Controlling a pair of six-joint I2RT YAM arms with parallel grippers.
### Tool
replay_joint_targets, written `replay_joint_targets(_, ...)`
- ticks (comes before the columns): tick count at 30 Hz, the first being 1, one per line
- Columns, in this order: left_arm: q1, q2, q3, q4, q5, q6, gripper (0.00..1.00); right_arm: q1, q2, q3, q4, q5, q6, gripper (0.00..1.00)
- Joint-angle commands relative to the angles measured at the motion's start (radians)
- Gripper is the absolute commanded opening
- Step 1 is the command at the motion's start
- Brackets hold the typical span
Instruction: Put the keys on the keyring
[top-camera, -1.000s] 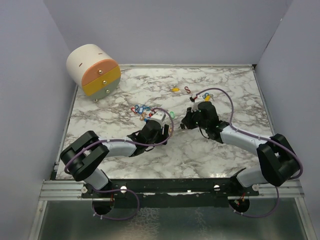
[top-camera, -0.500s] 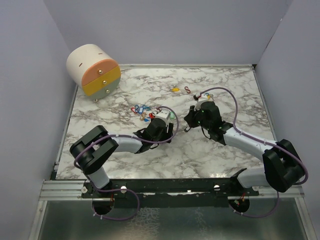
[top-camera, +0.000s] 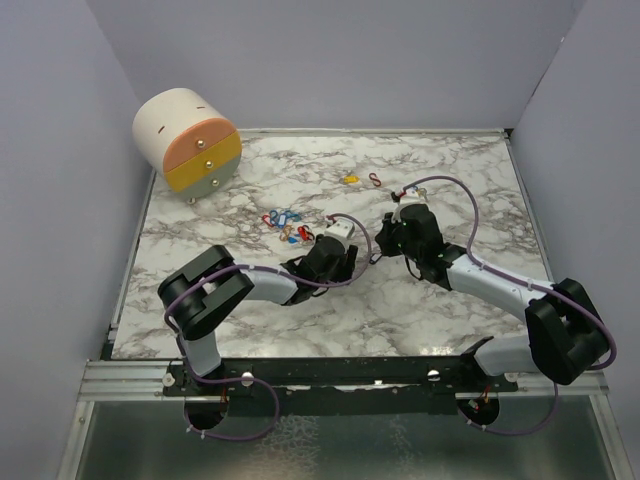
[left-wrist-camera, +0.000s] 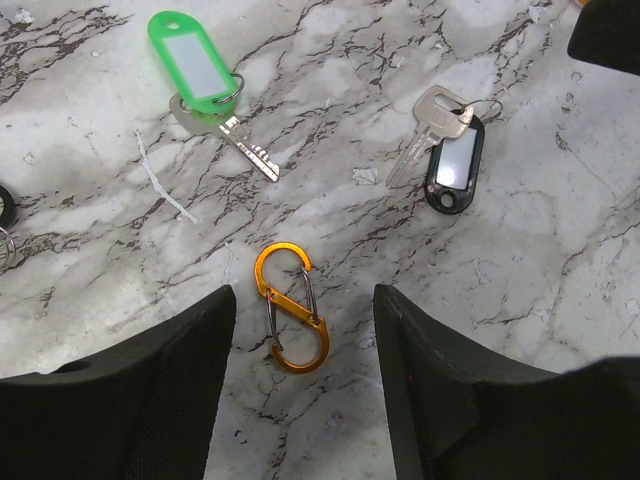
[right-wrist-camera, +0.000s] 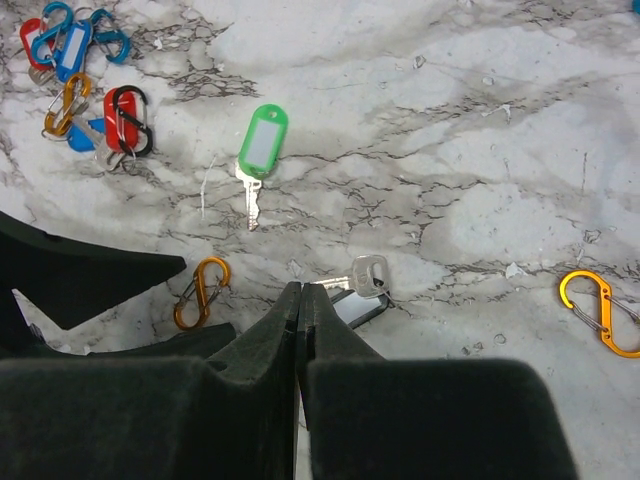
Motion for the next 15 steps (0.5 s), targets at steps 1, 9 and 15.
replay_joint_targets(1, -0.013, 0.035, -0.001, -0.029, -0.033, 0.001, 0.57, 0.004, -0.031, -0.002, -0.015, 0.065, 0.021, 0.01)
replay_joint_targets(9, -0.024, 0.032, -0.016, -0.071, -0.046, -0.004, 0.50, 0.004, -0.035, -0.005, -0.017, 0.077, 0.030, 0.01)
replay_joint_targets(15, -0.046, 0.052, -0.007, -0.103, -0.081, 0.005, 0.43, 0.004, -0.029, -0.006, -0.016, 0.074, 0.036, 0.01)
